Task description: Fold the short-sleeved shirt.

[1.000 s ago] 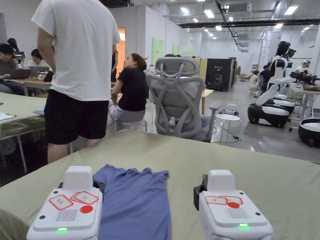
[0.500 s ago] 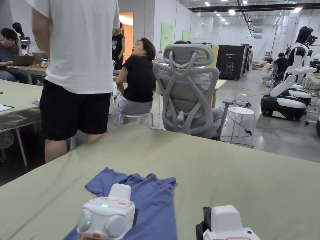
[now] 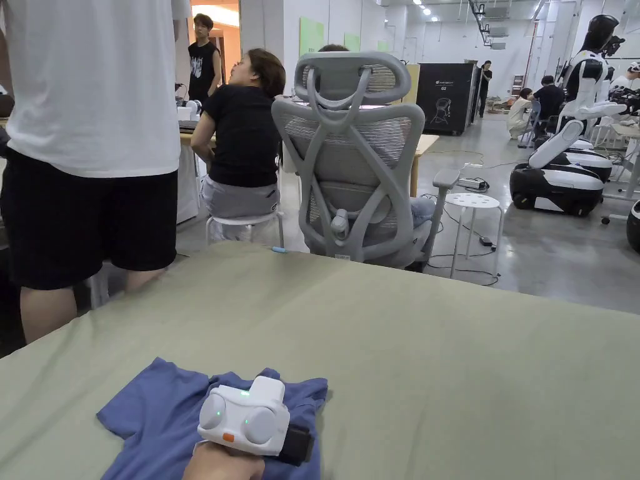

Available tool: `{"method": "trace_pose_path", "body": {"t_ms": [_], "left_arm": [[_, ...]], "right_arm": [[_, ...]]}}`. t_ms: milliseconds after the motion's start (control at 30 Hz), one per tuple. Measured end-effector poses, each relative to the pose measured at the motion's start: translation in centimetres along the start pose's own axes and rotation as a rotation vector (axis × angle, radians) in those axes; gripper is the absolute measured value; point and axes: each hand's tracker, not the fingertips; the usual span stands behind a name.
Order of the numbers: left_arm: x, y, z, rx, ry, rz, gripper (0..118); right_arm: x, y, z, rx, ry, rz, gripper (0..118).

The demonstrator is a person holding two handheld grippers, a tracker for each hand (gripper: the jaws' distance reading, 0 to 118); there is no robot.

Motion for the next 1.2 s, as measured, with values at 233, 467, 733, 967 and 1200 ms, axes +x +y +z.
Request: {"method": "trace_pose_path", "body": {"t_ms": [233,467,733,967,1200], "left_arm": [[-0.7,-0.8,-1.0,-0.051,0.003,0.013,36],[6.3,3.0,9.2,0.106,-0.068,-0.015,0],[27.5,6.6,19.7,0.299,-0.428,-0.246,0],[49.5,2.7,24.6,0.314,-0.690,-0.442,0],[61.9,-5.5,13.9,0.036,-0.582,-0.595,0]], "right_arm": [[3.4,-1.3,1.0,-0.020,-0.032,-0.046,1],[9.2,-1.5,7.3,0.015,-0.148,-0.128,1],[17.7,-3.6,18.9,0.042,-0.376,-0.251,1],[24.5,-8.1,28.0,-0.001,-0.581,-0.304,1],[28.5,-12.7,31.9,-0.060,-0.683,-0.360,1]]}}
